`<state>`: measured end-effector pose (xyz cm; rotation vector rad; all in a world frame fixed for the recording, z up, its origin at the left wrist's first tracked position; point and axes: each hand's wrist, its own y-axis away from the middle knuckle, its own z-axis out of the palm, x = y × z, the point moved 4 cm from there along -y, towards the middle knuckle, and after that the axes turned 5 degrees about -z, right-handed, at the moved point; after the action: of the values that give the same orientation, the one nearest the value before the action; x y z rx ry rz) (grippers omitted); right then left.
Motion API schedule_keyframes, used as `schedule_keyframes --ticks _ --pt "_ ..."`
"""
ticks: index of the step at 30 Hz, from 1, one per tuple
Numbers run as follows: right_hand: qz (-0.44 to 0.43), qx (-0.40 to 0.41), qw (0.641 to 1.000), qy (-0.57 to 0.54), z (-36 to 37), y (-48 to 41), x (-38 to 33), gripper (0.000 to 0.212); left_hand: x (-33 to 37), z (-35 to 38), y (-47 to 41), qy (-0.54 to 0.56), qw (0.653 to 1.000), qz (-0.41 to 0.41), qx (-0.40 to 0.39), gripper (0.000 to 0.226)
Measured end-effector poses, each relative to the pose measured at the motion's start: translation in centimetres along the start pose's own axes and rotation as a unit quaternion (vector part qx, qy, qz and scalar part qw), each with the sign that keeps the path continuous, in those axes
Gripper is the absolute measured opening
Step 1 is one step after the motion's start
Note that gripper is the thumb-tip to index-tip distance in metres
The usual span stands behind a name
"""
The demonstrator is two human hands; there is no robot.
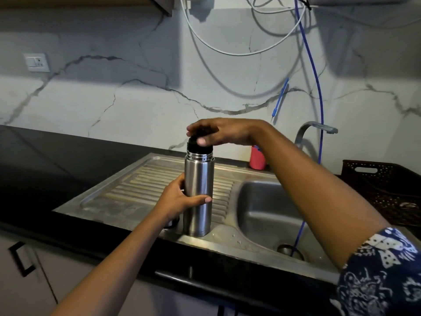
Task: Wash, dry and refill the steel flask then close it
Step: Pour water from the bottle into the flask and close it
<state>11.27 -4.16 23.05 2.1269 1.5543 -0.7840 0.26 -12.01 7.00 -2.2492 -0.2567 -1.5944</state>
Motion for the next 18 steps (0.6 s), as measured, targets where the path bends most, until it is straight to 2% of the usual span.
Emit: schedule_keyframes --ticks 3,5,8,12,15,17,18 --pt "-0.053 -0.022 0.989 -0.138 1.7 -0.5 2.5 0.069 0.0 0.0 0.0 0.000 1.000 0.003 0.000 0.071" --pt "-0.082 0.027 0.980 -0.182 2.5 -0.9 3.2 0.058 0.1 0.1 0.1 0.007 1.000 0.013 0.009 0.063" --pt "-0.096 0.147 0.966 -0.192 3.2 -1.2 3.6 0.052 0.0 0.2 0.3 0.018 0.999 0.026 0.032 0.068" --pt "-0.045 0.335 0.940 -0.053 4.1 -0.3 2.6 0.042 -0.6 0.4 0.3 0.027 0.997 0.028 0.062 0.066" --pt "0.020 0.453 0.884 0.112 5.3 0.5 0.9 0.053 -0.7 0.5 0.3 0.016 0.997 0.039 0.071 0.065" --pt "0.050 0.456 0.864 0.210 5.1 0.5 0.3 0.062 -0.7 0.4 0.2 0.008 0.997 0.036 0.065 0.066" --pt "0.050 0.416 0.885 0.203 4.4 0.4 0.5 0.065 -0.7 0.3 0.1 0.006 0.998 0.032 0.055 0.067"
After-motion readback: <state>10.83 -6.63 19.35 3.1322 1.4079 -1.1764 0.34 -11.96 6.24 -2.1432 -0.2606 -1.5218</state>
